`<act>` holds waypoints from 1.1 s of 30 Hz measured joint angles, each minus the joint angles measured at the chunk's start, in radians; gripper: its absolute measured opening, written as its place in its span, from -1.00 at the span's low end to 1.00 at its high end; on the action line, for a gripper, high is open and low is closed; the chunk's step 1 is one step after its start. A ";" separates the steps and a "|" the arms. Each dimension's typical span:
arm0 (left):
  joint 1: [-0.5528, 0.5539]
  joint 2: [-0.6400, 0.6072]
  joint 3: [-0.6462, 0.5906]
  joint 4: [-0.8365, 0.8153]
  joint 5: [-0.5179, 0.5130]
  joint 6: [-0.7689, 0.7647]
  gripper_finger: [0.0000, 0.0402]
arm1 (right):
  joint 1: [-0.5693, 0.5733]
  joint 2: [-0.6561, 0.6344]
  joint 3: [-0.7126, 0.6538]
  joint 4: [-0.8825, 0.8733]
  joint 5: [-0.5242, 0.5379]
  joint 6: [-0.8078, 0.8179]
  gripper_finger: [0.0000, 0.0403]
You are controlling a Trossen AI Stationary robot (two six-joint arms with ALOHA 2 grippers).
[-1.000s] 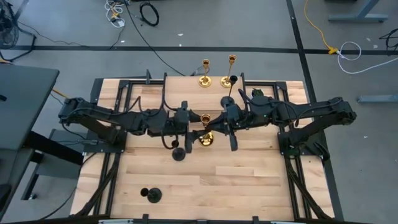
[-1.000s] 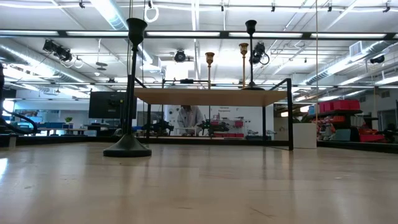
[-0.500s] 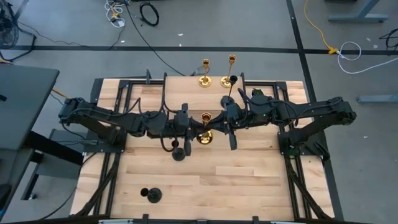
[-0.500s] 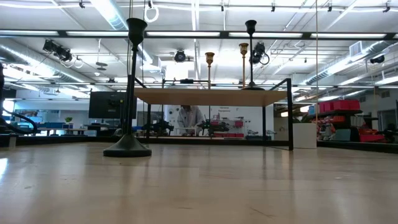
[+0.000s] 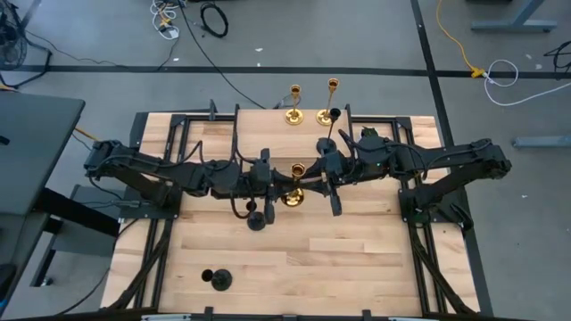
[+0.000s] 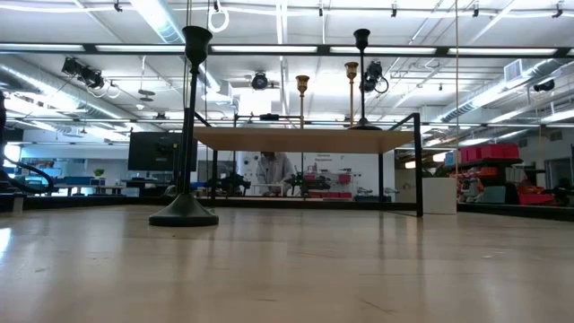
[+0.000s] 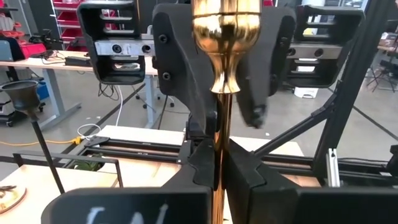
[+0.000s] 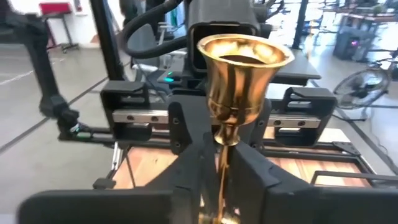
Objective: Pick & Place candle stick holders
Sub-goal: Put the gold candle holder on the shelf
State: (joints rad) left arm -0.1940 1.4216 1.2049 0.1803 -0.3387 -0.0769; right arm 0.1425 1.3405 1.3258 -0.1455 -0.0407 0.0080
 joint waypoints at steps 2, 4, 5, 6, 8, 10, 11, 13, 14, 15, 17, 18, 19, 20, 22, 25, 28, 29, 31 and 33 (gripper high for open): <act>0.000 0.000 0.000 -0.002 -0.007 0.009 -0.93 | 0.000 -0.004 0.000 -0.015 -0.020 -0.013 -0.50; 0.000 0.000 0.000 -0.004 -0.014 0.011 -0.93 | 0.000 -0.013 0.000 -0.041 -0.021 -0.018 -0.39; 0.000 0.000 0.000 -0.004 -0.020 0.011 -0.93 | 0.000 -0.020 0.000 -0.057 -0.023 -0.020 -0.34; 0.001 0.000 0.000 -0.003 -0.025 0.011 -0.93 | 0.000 -0.028 0.000 -0.072 -0.025 -0.021 -0.30; 0.002 -0.001 0.000 -0.001 -0.051 0.013 -0.93 | 0.003 -0.045 0.000 -0.104 -0.048 -0.021 -0.23; 0.004 -0.006 0.000 -0.011 -0.078 0.024 -0.93 | 0.005 -0.069 0.000 -0.140 -0.054 -0.024 -0.17; 0.004 -0.011 -0.001 -0.025 -0.088 0.032 -0.93 | 0.005 -0.085 0.000 -0.162 -0.052 -0.024 -0.15; 0.011 -0.017 0.000 -0.031 -0.102 0.037 -0.93 | 0.002 -0.111 0.000 -0.199 -0.040 -0.024 -0.13; 0.016 -0.019 0.000 -0.040 -0.107 0.037 -0.93 | 0.002 -0.124 0.000 -0.228 -0.037 -0.020 -0.13; 0.020 -0.027 -0.001 -0.065 -0.107 0.037 -0.93 | 0.002 -0.134 0.000 -0.257 -0.037 -0.016 -0.13; 0.036 -0.036 -0.001 -0.092 -0.108 0.037 -0.93 | 0.005 -0.155 0.000 -0.321 -0.038 -0.012 -0.14; 0.046 -0.043 0.001 -0.104 -0.109 0.037 -0.93 | 0.007 -0.165 0.000 -0.358 -0.039 -0.004 -0.14; 0.054 -0.058 0.000 -0.141 -0.109 0.037 -0.93 | 0.010 -0.172 0.000 -0.387 -0.038 0.004 -0.15; 0.064 -0.073 -0.002 -0.170 -0.111 0.037 -0.93 | 0.014 -0.180 0.000 -0.412 -0.036 0.014 -0.16; 0.089 -0.083 0.001 -0.165 -0.116 0.037 -0.93 | 0.022 -0.191 0.000 -0.466 -0.030 0.026 -0.17; 0.130 -0.117 -0.002 -0.223 -0.122 0.037 -0.93 | 0.046 -0.202 0.000 -0.522 -0.030 0.036 -0.19; 0.182 -0.143 -0.003 -0.271 -0.111 0.037 -0.93 | 0.066 -0.207 0.000 -0.579 -0.030 0.036 -0.21; 0.203 -0.147 -0.003 -0.279 -0.111 0.037 -0.93 | 0.071 -0.209 0.000 -0.603 -0.030 0.035 -0.21; 0.242 -0.150 0.001 -0.291 -0.108 0.035 -0.93 | 0.082 -0.211 0.000 -0.640 -0.028 0.032 -0.23; 0.281 -0.158 -0.003 -0.337 -0.099 0.030 -0.93 | 0.091 -0.218 -0.009 -0.657 -0.028 0.027 -0.24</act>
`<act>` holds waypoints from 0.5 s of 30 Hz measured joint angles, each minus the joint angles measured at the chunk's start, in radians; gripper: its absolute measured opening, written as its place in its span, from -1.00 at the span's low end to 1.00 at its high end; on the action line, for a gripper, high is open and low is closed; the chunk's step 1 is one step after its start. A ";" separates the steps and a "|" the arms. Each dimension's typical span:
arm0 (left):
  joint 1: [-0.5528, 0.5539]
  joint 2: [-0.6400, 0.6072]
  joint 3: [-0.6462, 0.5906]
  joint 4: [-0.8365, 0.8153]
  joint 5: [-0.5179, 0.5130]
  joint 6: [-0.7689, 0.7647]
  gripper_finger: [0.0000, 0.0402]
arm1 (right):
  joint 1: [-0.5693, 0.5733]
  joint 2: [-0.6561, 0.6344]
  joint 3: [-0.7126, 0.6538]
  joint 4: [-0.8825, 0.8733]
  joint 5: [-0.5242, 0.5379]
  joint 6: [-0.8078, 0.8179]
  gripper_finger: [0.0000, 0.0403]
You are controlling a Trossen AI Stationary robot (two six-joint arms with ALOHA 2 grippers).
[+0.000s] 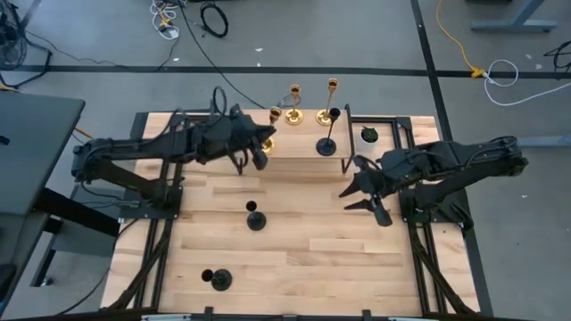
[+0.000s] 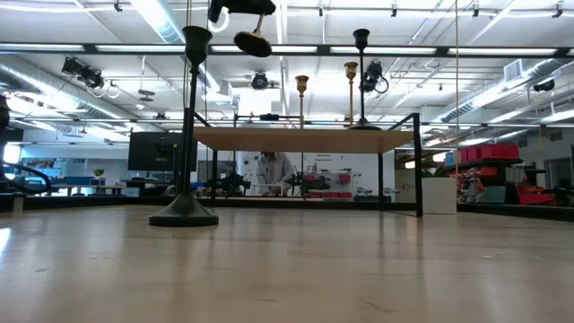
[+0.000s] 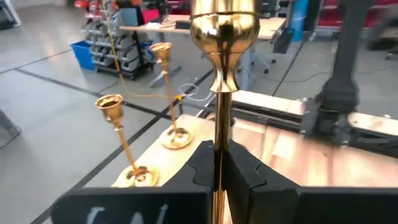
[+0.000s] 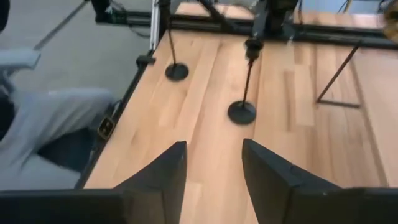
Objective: Pick & Place candle stick holders
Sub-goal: Put the gold candle holder on the shelf
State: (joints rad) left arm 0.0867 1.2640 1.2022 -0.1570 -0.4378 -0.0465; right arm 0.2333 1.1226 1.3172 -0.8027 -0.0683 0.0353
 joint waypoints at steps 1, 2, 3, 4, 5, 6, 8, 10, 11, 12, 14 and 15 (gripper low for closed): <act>0.020 0.000 0.000 0.002 0.021 -0.005 -0.93 | 0.004 -0.007 -0.013 -0.009 0.000 -0.007 -0.25; 0.043 0.000 0.000 -0.001 0.040 -0.008 -0.93 | 0.009 -0.014 -0.028 -0.012 0.000 -0.015 -0.26; 0.063 0.000 0.000 -0.006 0.054 -0.009 -0.93 | 0.010 -0.023 -0.043 -0.010 0.000 -0.023 -0.27; 0.081 0.000 0.000 -0.006 0.072 -0.009 -0.93 | 0.012 -0.034 -0.061 -0.009 0.001 -0.029 -0.28; 0.102 0.000 0.000 -0.006 0.094 -0.010 -0.93 | 0.014 -0.047 -0.082 -0.009 0.007 -0.029 -0.29; 0.122 0.000 0.000 -0.006 0.108 -0.009 -0.93 | 0.013 -0.061 -0.102 -0.008 0.012 -0.031 -0.29; 0.159 0.000 0.000 -0.006 0.130 -0.005 -0.93 | 0.013 -0.093 -0.145 -0.001 0.036 -0.032 -0.31; 0.194 0.000 0.000 -0.012 0.153 0.001 -0.93 | 0.013 -0.132 -0.199 0.014 0.060 -0.031 -0.32; 0.210 0.000 0.000 -0.015 0.168 0.001 -0.93 | 0.013 -0.153 -0.227 0.030 0.069 -0.032 -0.33; 0.226 0.000 0.000 -0.014 0.184 0.002 -0.93 | 0.013 -0.175 -0.257 0.047 0.077 -0.031 -0.33; 0.258 0.000 0.000 -0.014 0.213 0.005 -0.93 | 0.013 -0.221 -0.314 0.084 0.095 -0.031 -0.33; 0.273 0.000 0.000 -0.014 0.229 0.006 -0.93 | 0.013 -0.243 -0.344 0.112 0.101 -0.028 -0.33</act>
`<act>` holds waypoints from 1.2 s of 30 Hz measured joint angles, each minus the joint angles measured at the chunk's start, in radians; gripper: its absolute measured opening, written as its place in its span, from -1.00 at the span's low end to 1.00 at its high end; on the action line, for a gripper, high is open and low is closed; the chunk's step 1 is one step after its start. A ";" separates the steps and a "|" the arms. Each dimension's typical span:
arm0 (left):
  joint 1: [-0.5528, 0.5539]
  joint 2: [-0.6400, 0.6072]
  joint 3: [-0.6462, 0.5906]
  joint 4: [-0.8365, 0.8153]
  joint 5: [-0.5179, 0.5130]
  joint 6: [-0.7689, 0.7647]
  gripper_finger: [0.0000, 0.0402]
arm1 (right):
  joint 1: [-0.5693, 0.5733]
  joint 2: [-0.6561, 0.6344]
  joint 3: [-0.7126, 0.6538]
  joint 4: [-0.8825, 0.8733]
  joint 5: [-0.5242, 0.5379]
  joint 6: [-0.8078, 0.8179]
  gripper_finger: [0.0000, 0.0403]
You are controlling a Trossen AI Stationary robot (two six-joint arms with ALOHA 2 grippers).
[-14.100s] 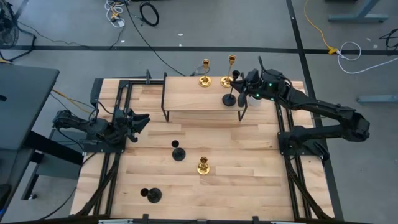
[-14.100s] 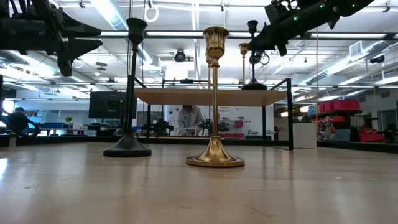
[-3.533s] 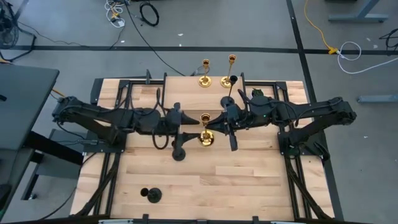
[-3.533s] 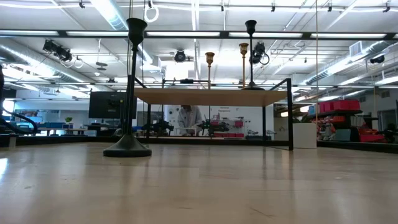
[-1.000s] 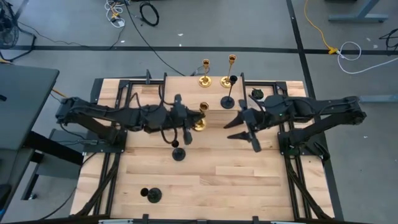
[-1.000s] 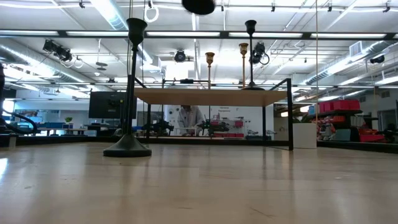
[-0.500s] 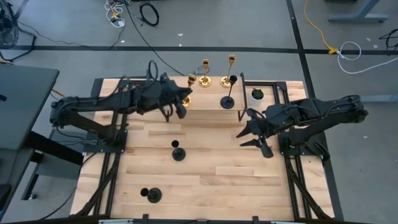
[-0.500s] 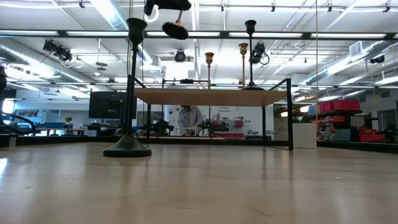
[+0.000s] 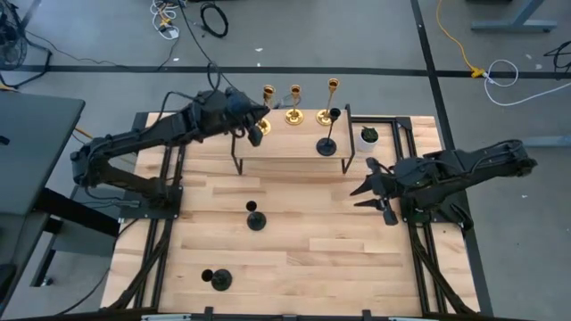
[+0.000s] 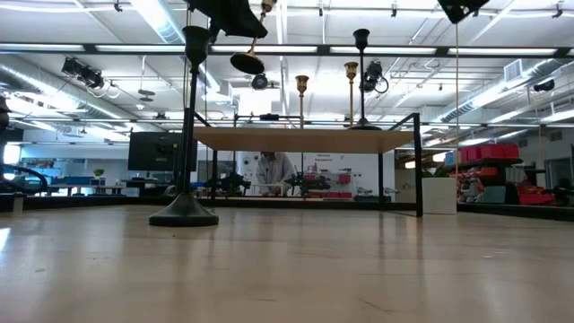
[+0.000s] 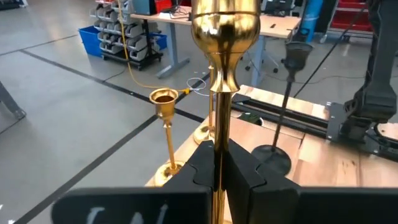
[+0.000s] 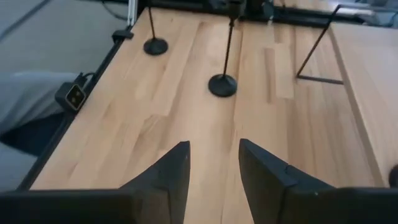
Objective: Pick & Place candle stick holders
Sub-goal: Put the gold candle holder on the shelf
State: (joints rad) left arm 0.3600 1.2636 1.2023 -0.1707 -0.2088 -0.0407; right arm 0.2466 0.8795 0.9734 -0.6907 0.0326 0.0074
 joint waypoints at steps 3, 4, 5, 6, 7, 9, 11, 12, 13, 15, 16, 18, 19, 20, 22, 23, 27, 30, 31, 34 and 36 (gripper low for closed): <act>0.041 0.000 0.000 0.001 0.041 0.001 -0.93 | 0.000 -0.063 -0.083 0.075 0.012 0.010 -0.33; 0.053 0.000 -0.009 0.018 0.055 0.003 -0.93 | 0.000 -0.081 -0.109 0.101 0.013 0.010 -0.33; 0.065 0.000 -0.024 0.043 0.067 0.009 -0.93 | 0.000 -0.099 -0.134 0.123 0.013 0.010 -0.33; 0.078 0.000 -0.044 0.065 0.077 0.014 -0.93 | 0.000 -0.115 -0.158 0.141 0.013 0.009 -0.33; 0.094 -0.001 -0.069 0.087 0.090 0.015 -0.93 | 0.000 -0.128 -0.181 0.167 0.013 0.009 -0.33; 0.127 -0.001 -0.124 0.153 0.149 0.008 -0.93 | 0.000 -0.147 -0.220 0.223 0.013 0.007 -0.33; 0.154 -0.001 -0.180 0.258 0.218 0.002 -0.93 | 0.000 -0.155 -0.250 0.275 0.013 -0.001 -0.33; 0.165 -0.002 -0.209 0.309 0.232 0.001 -0.93 | 0.000 -0.156 -0.263 0.303 0.013 -0.006 -0.33; 0.173 -0.001 -0.237 0.354 0.236 0.001 -0.93 | 0.000 -0.156 -0.273 0.324 0.013 -0.012 -0.33; 0.196 -0.001 -0.284 0.421 0.258 0.001 -0.93 | 0.000 -0.155 -0.286 0.359 0.014 -0.020 -0.33; 0.209 -0.001 -0.306 0.454 0.281 -0.001 -0.93 | -0.001 -0.154 -0.291 0.377 0.014 -0.022 -0.33; 0.238 -0.002 -0.345 0.523 0.323 -0.005 -0.93 | -0.001 -0.153 -0.297 0.404 0.015 -0.044 -0.33; 0.249 -0.003 -0.364 0.544 0.326 -0.005 -0.93 | -0.001 -0.152 -0.298 0.416 0.015 -0.055 -0.33; 0.257 -0.002 -0.383 0.565 0.326 -0.003 -0.93 | -0.001 -0.152 -0.298 0.429 0.015 -0.063 -0.33; 0.271 0.003 -0.416 0.594 0.325 0.005 -0.93 | -0.001 -0.152 -0.298 0.449 0.015 -0.076 -0.33; 0.280 0.004 -0.433 0.613 0.326 0.007 -0.93 | -0.001 -0.152 -0.298 0.458 0.015 -0.079 -0.33; 0.315 0.004 -0.484 0.718 0.340 0.006 -0.93 | -0.001 -0.152 -0.298 0.468 0.015 -0.086 -0.33; 0.329 0.018 -0.514 0.769 0.343 0.004 -0.93 | -0.001 -0.152 -0.298 0.469 0.015 -0.095 -0.33; 0.333 0.026 -0.521 0.789 0.347 0.003 -0.93 | -0.001 -0.152 -0.298 0.468 0.015 -0.095 -0.33; 0.339 0.058 -0.525 0.810 0.356 0.002 -0.93 | -0.001 -0.150 -0.298 0.468 0.037 -0.097 -0.33; 0.339 0.082 -0.526 0.818 0.356 0.004 -0.93 | -0.001 -0.150 -0.298 0.468 0.054 -0.096 -0.33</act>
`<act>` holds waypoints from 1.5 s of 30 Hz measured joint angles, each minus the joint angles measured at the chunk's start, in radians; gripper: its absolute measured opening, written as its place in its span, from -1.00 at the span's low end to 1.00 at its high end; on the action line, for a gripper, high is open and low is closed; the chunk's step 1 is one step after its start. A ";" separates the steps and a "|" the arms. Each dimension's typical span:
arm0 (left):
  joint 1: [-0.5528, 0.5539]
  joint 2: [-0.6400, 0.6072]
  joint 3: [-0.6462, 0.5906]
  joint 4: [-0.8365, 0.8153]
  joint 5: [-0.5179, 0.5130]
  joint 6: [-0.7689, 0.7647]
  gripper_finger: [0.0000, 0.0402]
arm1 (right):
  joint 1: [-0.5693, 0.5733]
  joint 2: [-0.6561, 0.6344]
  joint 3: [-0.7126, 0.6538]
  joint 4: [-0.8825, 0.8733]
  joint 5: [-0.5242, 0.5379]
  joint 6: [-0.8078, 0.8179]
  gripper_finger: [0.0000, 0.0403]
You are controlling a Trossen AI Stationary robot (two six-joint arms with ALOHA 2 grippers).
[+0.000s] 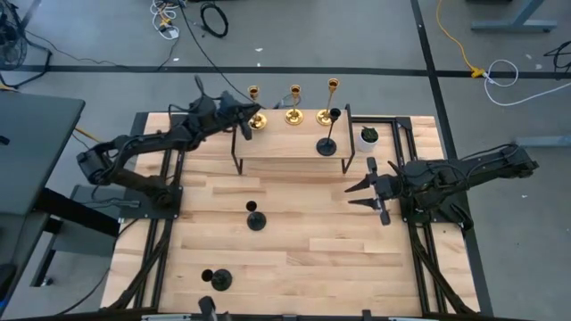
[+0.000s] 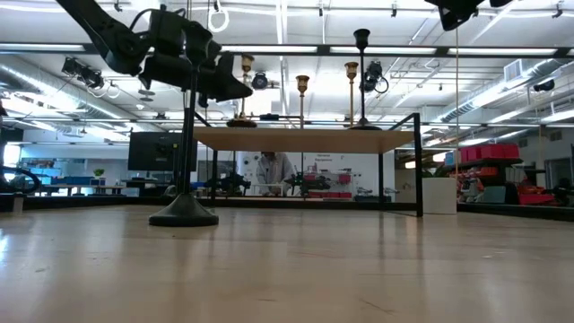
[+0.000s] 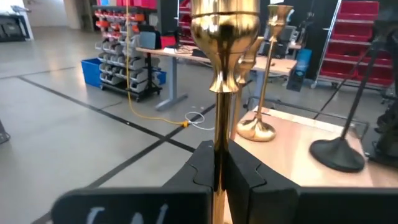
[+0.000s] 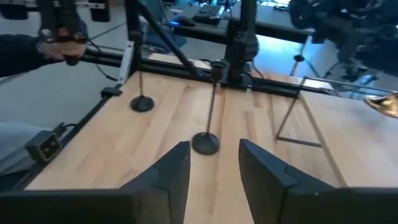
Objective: Pick & Place candle stick holders
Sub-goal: Put the gold candle holder on the shelf
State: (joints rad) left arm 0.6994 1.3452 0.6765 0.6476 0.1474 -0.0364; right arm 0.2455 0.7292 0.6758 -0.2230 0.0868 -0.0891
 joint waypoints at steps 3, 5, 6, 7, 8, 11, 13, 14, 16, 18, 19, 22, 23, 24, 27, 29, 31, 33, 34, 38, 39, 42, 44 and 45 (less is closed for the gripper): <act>0.004 0.033 0.000 0.039 -0.012 0.004 -0.93 | 0.000 0.002 0.000 0.000 0.019 -0.002 -0.33; 0.013 0.052 0.000 0.057 -0.013 -0.001 -0.93 | 0.000 0.003 0.000 -0.001 0.018 -0.002 -0.33; 0.018 0.058 0.000 0.066 -0.012 -0.004 -0.93 | 0.000 0.002 0.000 -0.001 0.018 -0.001 -0.33; 0.020 0.064 0.000 0.078 -0.013 -0.003 -0.93 | 0.000 0.002 0.000 -0.001 0.018 -0.001 -0.33; 0.022 0.069 0.001 0.079 -0.015 -0.002 -0.93 | 0.000 0.003 0.000 -0.001 0.018 -0.001 -0.33; 0.031 0.088 0.000 0.074 -0.015 -0.003 -0.93 | 0.000 0.003 0.000 -0.001 0.018 0.000 -0.33; 0.033 0.099 0.000 0.080 -0.014 -0.004 -0.93 | 0.000 0.003 0.000 -0.001 0.018 -0.002 -0.33; 0.033 0.106 0.000 0.087 -0.014 -0.004 -0.93 | 0.000 0.003 0.000 -0.001 0.018 -0.002 -0.33; 0.033 0.118 0.000 0.090 -0.015 -0.003 -0.93 | 0.000 0.003 0.000 -0.001 0.018 -0.002 -0.33; 0.033 0.127 0.000 0.090 -0.025 -0.002 -0.93 | 0.000 0.003 0.000 -0.001 0.018 -0.002 -0.33; 0.036 0.127 0.000 0.091 -0.034 -0.002 -0.93 | 0.000 0.003 0.000 -0.001 0.018 -0.002 -0.33; 0.044 0.127 0.000 0.091 -0.038 -0.003 -0.93 | 0.000 0.003 0.000 -0.001 0.018 -0.002 -0.33; 0.044 0.127 0.000 0.091 -0.038 -0.002 -0.93 | 0.000 0.003 0.000 -0.002 0.018 -0.002 -0.33; 0.046 0.127 0.000 0.091 -0.040 -0.001 -0.93 | 0.000 0.003 0.000 -0.002 0.018 -0.002 -0.33; 0.058 0.127 0.000 0.091 -0.017 -0.009 -0.93 | 0.000 0.003 0.000 -0.002 0.018 -0.002 -0.33; 0.063 0.127 0.000 0.091 0.000 -0.026 -0.93 | 0.000 0.003 0.000 -0.002 0.018 -0.002 -0.33; 0.063 0.127 0.000 0.091 0.006 -0.032 -0.93 | 0.000 0.003 0.000 -0.002 0.018 -0.002 -0.33; 0.063 0.127 0.000 0.091 0.011 -0.043 -0.89 | 0.000 0.003 0.000 -0.002 0.018 -0.002 -0.33; 0.063 0.127 0.000 0.091 0.014 -0.048 -0.86 | 0.000 0.003 0.000 -0.002 0.018 -0.002 -0.33; 0.062 0.127 0.000 0.088 0.013 -0.069 -0.75 | 0.000 0.003 0.000 -0.002 0.018 -0.003 -0.33; 0.061 0.127 0.000 0.088 0.013 -0.082 -0.74 | 0.000 0.003 0.000 -0.002 0.018 -0.003 -0.33; 0.060 0.127 0.000 0.088 0.012 -0.090 -0.72 | 0.000 0.003 0.000 -0.001 0.018 -0.003 -0.33; 0.059 0.127 0.000 0.088 0.008 -0.092 -0.72 | 0.000 0.003 0.000 -0.002 0.018 -0.003 -0.33; 0.060 0.127 0.000 0.088 0.003 -0.097 -0.71 | 0.000 0.003 0.000 -0.002 0.018 -0.003 -0.33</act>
State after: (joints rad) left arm 0.7589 1.4727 0.6769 0.7361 0.1505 -0.1334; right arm 0.2455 0.7319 0.6758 -0.2245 0.1051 -0.0920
